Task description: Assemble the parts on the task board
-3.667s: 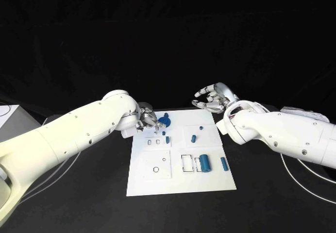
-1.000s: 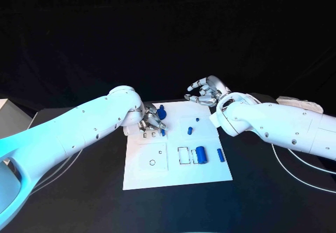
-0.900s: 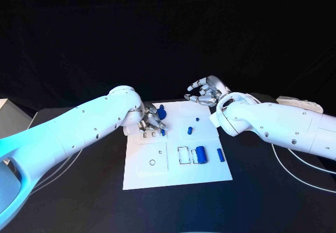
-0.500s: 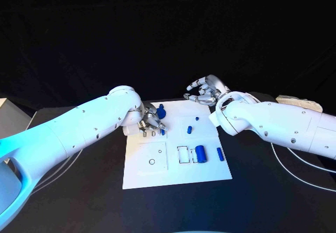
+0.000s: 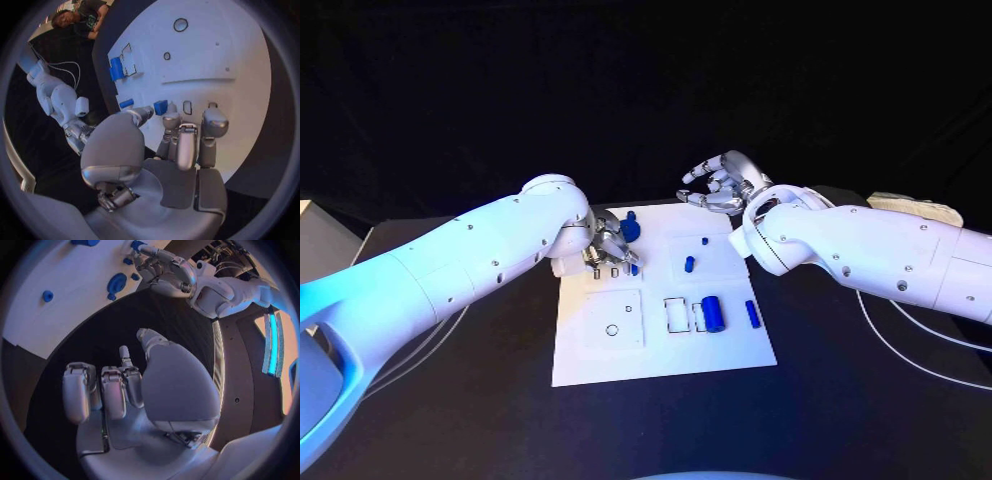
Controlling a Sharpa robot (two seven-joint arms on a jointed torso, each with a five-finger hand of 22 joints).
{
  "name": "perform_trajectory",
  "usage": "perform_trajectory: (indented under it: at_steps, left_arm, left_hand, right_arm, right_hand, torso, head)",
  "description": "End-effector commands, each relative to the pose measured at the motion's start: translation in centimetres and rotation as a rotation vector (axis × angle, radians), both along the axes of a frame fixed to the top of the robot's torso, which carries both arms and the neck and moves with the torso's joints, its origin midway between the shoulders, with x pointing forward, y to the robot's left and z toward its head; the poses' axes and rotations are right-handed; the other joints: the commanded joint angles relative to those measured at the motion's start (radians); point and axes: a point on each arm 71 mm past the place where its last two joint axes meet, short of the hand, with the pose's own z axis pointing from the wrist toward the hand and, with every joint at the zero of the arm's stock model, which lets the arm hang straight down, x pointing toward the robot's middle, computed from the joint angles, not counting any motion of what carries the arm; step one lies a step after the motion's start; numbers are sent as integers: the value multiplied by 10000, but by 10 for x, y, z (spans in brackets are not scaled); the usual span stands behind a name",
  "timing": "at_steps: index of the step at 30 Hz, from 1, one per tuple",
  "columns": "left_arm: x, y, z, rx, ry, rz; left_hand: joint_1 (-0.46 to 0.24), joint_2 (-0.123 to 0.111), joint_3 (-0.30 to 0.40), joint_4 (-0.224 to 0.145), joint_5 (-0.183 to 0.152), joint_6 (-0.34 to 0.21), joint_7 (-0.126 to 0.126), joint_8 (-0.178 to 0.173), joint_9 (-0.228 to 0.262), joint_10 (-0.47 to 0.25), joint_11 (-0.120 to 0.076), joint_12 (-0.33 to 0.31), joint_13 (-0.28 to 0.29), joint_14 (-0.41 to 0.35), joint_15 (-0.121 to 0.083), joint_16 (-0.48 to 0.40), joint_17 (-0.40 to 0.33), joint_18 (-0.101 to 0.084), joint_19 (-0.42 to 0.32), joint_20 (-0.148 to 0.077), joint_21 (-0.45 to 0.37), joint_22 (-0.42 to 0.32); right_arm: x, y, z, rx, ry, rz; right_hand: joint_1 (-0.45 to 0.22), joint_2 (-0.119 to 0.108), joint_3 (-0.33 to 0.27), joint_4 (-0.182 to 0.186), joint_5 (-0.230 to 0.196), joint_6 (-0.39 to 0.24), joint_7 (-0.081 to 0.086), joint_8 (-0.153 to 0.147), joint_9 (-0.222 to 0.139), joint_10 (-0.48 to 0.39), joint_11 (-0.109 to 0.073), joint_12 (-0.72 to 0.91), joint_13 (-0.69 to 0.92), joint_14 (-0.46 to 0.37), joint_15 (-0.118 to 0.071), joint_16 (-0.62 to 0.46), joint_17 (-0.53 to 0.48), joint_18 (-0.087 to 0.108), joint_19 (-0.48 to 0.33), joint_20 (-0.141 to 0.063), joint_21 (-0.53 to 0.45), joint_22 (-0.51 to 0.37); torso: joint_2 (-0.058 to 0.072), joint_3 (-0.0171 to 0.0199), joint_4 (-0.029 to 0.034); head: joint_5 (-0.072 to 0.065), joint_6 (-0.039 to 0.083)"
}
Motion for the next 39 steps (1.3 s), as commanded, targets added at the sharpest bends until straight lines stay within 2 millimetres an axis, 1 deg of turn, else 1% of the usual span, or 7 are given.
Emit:
perform_trajectory:
  at_steps: [1,4,9,22,27,33,39]
  left_arm:
    - [-1,-3,0,-116,127,-55]
    - [-1,-3,-1,-257,248,-7]
    - [-1,-3,-1,-372,345,54]
    - [-1,-2,-2,-418,392,85]
    - [-1,-2,-2,-450,356,103]
    - [-1,-3,-2,-562,199,254]
    - [0,-3,-1,-665,84,368]
  left_hand:
    - [130,83,88,-14,24,72,-18,-74,-24,-27,-57,-66,-23,490,34,25,1303,-46,-3,7,54,-4]
    - [356,158,243,-126,14,156,-48,-96,-52,3,-85,-75,-23,501,9,31,1325,-51,10,-15,69,22]
    - [690,142,419,-375,-1,224,-79,-107,-66,29,-120,-98,-47,512,-22,37,1346,-58,23,-44,88,51]
    - [837,156,506,-498,-8,346,-125,-37,-37,87,-157,-85,-19,529,-50,50,1383,-65,44,-61,110,88]
    - [1199,253,788,-836,12,426,-210,74,28,142,-238,-117,-37,550,-123,61,1424,-71,68,-111,135,129]
    - [1646,325,1450,-1557,78,581,-409,624,464,450,-429,-146,-6,697,-294,172,1746,-116,246,-243,280,377]
    - [1491,221,2255,-1996,306,477,-519,1269,1215,655,-548,-356,-209,784,-405,231,1941,-152,378,-351,369,529]
  right_arm:
    - [0,1,0,-39,48,110]
    - [0,1,0,-42,56,111]
    - [0,1,0,-45,68,119]
    - [0,1,0,-51,90,125]
    - [0,2,0,-54,99,131]
    - [0,2,-1,-62,116,141]
    - [1,1,-1,-69,128,134]
  right_hand:
    - [-43,-62,41,2,68,-97,-2,-16,-9,449,79,-46,2125,1058,65,61,2629,-101,543,86,-60,1362]
    - [-43,-62,41,2,68,-97,-2,-16,-9,449,79,-46,2125,1058,65,61,2629,-101,543,86,-60,1362]
    - [-43,-62,41,2,68,-97,-2,-16,-9,449,79,-46,2125,1058,65,61,2629,-101,543,86,-60,1362]
    - [-43,-62,41,2,68,-97,-2,-16,-9,449,79,-46,2125,1058,65,61,2629,-101,543,86,-60,1362]
    - [-43,-62,41,2,68,-97,-2,-16,-9,449,79,-46,2125,1058,65,61,2629,-101,543,86,-60,1362]
    - [-43,-62,41,2,68,-97,-2,-16,-9,449,79,-46,2125,1058,65,61,2629,-101,543,86,-60,1362]
    - [-70,-57,61,-1,65,-93,-2,1,-5,468,81,-27,2140,1060,68,63,2634,-104,549,91,-47,1376]
  torso:
    - [-10,9,-8]
    - [-12,9,-10]
    - [-13,8,-1]
    - [0,10,-5]
    - [-11,12,6]
    - [-11,22,-5]
    - [-10,22,-4]
  head:
    - [11,-25]
    - [7,-37]
    - [3,-55]
    - [-3,-101]
    - [0,-128]
    - [28,-121]
    - [13,-117]
